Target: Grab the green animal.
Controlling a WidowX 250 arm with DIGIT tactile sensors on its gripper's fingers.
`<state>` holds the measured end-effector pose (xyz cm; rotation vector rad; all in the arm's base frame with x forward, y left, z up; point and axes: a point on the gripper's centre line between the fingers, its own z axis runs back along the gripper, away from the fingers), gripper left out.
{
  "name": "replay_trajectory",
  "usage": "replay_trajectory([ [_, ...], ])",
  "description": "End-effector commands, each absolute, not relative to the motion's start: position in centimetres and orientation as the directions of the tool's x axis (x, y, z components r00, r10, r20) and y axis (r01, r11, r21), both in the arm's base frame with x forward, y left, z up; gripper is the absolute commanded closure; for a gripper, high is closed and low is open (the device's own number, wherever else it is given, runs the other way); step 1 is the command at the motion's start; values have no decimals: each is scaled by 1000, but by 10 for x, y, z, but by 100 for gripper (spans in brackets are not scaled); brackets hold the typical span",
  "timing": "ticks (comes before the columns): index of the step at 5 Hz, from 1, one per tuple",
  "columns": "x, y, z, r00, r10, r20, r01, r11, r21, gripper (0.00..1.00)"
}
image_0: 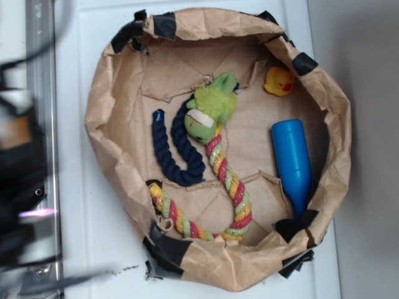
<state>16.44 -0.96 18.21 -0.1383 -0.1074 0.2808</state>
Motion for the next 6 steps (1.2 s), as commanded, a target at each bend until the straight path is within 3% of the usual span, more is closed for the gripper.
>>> replay_trajectory([
  [1,221,60,135,715,674,185,-615,732,-292,0],
  [2,239,74,106,691,701,176,-659,711,-243,0],
  [3,260,78,80,684,706,186,-661,707,-253,0],
  [4,283,71,63,761,630,155,-601,775,-195,0],
  [5,295,62,54,825,553,112,-537,831,-145,37],
  [6,303,52,73,904,419,84,-411,906,-97,100],
])
